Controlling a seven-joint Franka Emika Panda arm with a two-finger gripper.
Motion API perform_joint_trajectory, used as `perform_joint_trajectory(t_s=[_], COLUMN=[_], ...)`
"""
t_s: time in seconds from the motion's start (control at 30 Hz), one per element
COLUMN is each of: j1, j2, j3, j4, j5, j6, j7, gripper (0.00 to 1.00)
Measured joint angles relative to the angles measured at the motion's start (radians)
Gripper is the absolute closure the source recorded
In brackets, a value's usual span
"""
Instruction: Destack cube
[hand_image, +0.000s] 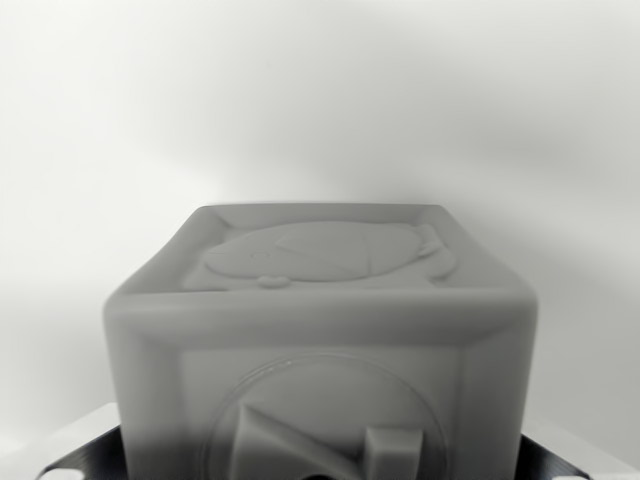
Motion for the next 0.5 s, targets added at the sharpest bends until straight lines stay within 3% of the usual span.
perform_joint_trajectory(t_s=[0.1, 0.13, 0.5], j1=[0.0, 0.0, 0.0], j2=[0.003, 0.003, 0.004], j3=[0.0, 0.0, 0.0], j4=[0.001, 0.001, 0.002], j5=[0.0, 0.0, 0.0], j6=[0.002, 0.002, 0.003], j7=[0.0, 0.0, 0.0], gripper=[1.0, 0.0, 0.0])
